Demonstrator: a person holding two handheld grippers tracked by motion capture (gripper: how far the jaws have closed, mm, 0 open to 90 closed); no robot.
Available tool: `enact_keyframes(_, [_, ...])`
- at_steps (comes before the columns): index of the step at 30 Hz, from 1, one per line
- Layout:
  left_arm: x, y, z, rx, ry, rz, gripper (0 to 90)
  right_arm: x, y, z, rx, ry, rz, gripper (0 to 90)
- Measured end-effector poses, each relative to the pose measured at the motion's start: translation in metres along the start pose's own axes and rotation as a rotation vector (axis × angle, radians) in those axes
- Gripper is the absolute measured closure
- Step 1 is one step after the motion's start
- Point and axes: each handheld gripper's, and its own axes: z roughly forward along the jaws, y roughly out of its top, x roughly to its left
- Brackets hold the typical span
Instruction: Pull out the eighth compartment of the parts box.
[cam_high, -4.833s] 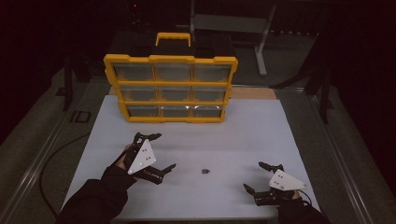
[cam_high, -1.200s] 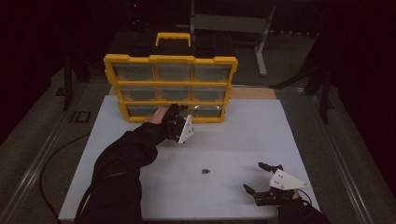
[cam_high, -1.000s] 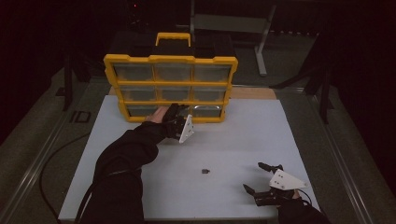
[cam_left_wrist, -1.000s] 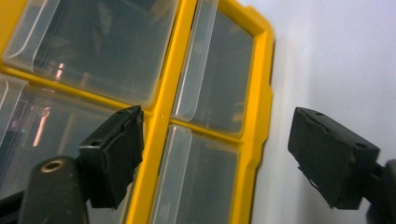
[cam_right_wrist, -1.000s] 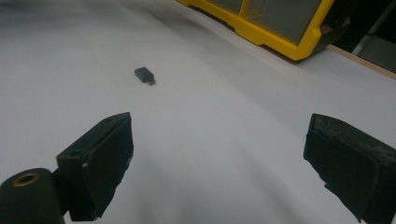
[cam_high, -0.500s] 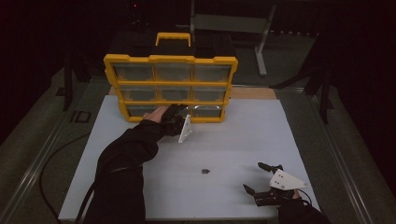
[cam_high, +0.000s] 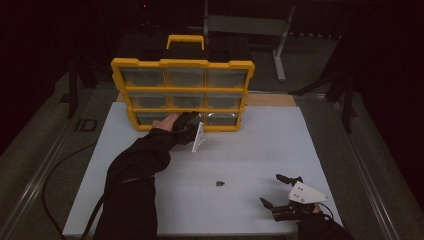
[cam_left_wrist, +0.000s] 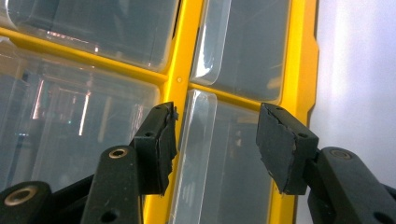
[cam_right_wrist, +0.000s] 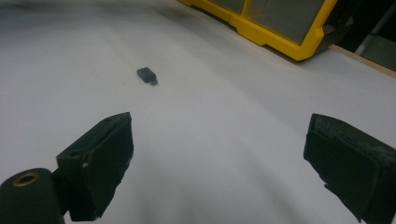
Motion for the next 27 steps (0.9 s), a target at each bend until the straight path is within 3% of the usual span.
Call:
enact_keyframes(8, [-0.0017,-0.0009,0.0047,0.019,0.019,0.007,53.1,0.0,0.0001,-0.0003,-0.003,-0.001,-0.001,8.3])
enact_keyframes(11, [-0.0025,-0.0017,0.0061,0.018,0.014,-0.018,53.9,0.0,0.0,-0.0002,-0.002,0.0,0.0,8.3])
enact_keyframes(19, [-0.0049,-0.0021,0.0066,0.019,0.038,0.019,56.8,0.0002,0.0002,0.0,-0.001,0.0,-0.002,8.3])
enact_keyframes(22, [-0.0054,-0.0023,0.0066,0.019,0.037,0.01,55.8,0.0,0.0001,-0.0001,-0.002,0.0,-0.001,8.3])
enact_keyframes(27, [-0.007,-0.0007,0.0071,0.038,0.045,0.031,55.5,0.0001,0.0001,0.0001,0.002,0.0,-0.005,8.3])
